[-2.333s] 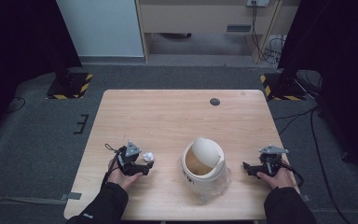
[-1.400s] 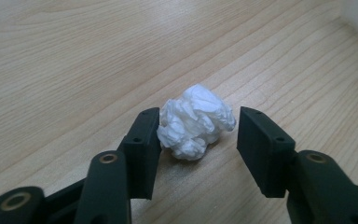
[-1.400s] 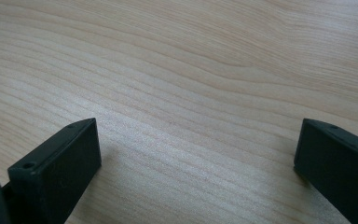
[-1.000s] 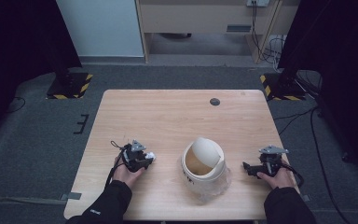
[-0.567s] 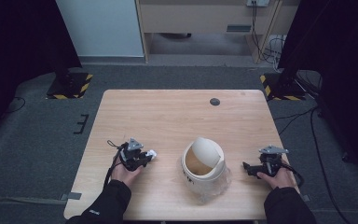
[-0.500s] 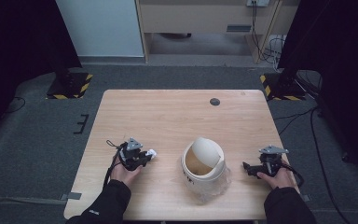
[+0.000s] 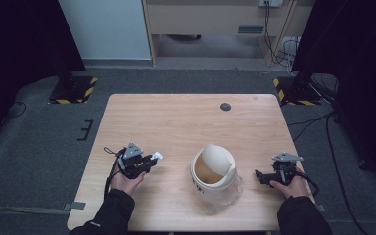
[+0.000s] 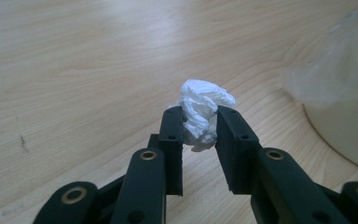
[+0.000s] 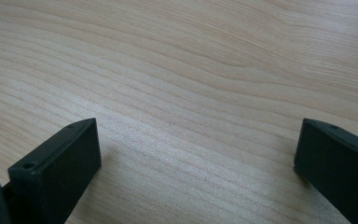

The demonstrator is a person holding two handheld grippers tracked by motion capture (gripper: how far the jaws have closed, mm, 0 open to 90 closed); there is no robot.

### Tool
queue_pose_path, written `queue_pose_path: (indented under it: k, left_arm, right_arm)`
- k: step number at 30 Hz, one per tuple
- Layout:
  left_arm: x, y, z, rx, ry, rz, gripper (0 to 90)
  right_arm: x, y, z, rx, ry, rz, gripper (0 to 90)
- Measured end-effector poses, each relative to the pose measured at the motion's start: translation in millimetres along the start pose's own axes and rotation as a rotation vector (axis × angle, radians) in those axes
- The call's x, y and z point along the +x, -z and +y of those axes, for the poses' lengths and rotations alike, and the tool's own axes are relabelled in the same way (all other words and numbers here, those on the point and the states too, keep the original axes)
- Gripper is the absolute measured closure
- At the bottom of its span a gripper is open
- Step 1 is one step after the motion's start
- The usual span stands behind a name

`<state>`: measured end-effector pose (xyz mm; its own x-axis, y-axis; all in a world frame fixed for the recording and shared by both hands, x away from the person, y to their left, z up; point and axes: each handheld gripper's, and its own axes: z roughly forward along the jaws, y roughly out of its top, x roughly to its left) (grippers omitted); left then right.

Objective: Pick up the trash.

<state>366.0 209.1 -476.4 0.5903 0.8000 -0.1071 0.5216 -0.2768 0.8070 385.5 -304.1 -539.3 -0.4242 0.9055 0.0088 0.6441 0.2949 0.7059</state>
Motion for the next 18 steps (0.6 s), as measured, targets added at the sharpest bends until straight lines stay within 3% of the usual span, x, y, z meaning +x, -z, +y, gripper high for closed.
queue_pose_path:
  k: [8,18]
  left_arm:
    - [-8.9,22.1,3.3,-0.089,-0.021,-0.024,72.2]
    - [-24.6,37.8,7.5,-0.173,-0.043,-0.064,72.0]
  right_arm:
    - [0.0,0.0,0.0,0.0,0.0,0.0,0.7]
    - [0.0,0.0,0.0,0.0,0.0,0.0,0.7]
